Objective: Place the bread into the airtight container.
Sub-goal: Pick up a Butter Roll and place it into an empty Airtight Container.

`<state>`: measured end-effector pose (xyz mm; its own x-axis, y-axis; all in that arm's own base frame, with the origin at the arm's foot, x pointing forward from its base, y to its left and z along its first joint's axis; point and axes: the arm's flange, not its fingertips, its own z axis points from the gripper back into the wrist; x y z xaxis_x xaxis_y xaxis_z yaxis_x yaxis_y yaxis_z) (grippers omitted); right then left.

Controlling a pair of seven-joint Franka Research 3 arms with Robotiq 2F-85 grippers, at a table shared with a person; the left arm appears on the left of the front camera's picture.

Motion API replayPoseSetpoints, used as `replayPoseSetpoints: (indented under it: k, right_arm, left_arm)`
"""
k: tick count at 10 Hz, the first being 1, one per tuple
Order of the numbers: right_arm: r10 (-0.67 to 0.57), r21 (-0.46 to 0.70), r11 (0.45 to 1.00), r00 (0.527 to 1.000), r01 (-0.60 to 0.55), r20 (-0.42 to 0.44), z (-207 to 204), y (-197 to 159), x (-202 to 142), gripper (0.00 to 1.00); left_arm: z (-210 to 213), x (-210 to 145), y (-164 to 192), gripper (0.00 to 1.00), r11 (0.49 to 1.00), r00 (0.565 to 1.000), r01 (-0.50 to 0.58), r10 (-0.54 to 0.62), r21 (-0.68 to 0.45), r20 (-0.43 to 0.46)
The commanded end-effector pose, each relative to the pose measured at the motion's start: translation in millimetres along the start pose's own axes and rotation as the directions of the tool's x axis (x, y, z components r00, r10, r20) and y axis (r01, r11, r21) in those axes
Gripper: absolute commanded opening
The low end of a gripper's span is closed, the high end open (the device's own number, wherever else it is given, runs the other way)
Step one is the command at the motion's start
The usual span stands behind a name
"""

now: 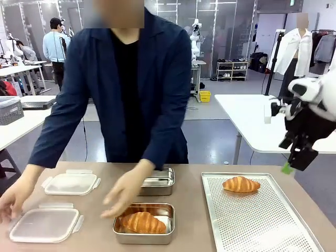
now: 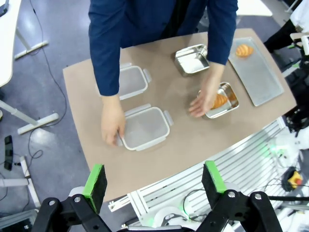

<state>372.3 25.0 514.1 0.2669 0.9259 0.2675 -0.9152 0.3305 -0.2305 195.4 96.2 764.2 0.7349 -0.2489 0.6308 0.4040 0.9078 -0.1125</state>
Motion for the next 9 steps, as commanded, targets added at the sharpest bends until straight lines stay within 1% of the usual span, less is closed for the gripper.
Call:
replayPoseSetpoints:
  k: [1, 2, 4, 5, 6, 7, 8, 9]
  right_arm:
    - [0.04, 0.068, 0.997, 0.999, -0.042, 0.023, -39.3, -26.0, 15.5, 1.0]
    - [0.065, 0.068, 0.996, 0.998, -0.063, -0.024, -67.1, -34.7, 28.2, 1.0]
    - [0.081, 0.097, 0.991, 0.995, -0.087, 0.064, -105.0, -55.1, 42.1, 1.0]
    - [0.078, 0.122, 0.988, 0.992, -0.09, 0.104, -134.0, -64.9, 48.2, 1.0]
    - [0.05, 0.151, 0.986, 0.987, -0.073, 0.151, -160.8, -73.2, 47.2, 1.0]
    - [0.016, 0.158, 0.986, 0.979, -0.048, 0.204, -171.9, -80.0, 40.9, 1.0]
    - [0.005, 0.173, 0.984, 0.982, -0.038, 0.188, -178.0, -81.0, 33.7, 1.0]
    - [-0.013, 0.132, 0.991, 0.959, -0.026, 0.283, -153.2, -74.5, 11.0, 1.0]
  left_arm:
    - [2.0, 0.7, -0.8, 1.0, 1.0, 1.0, 0.016, -0.016, -0.006, -0.003]
    - [2.0, 0.7, -0.8, 1.0, 1.0, 1.0, 0.016, -0.016, -0.006, -0.003]
    - [2.0, 0.7, -0.8, 1.0, 1.0, 1.0, 0.016, -0.016, -0.006, -0.003]
    - [2.0, 0.7, -0.8, 1.0, 1.0, 1.0, 0.016, -0.016, -0.006, -0.003]
    - [2.0, 0.7, -0.8, 1.0, 1.0, 1.0, 0.016, -0.016, -0.006, -0.003]
    - [2.0, 0.7, -0.8, 1.0, 1.0, 1.0, 0.016, -0.016, -0.006, -0.003]
    - [2.0, 0.7, -0.8, 1.0, 1.0, 1.0, 0.016, -0.016, -0.006, -0.003]
    - [2.0, 0.7, -0.8, 1.0, 1.0, 1.0, 0.016, -0.016, -0.006, -0.003]
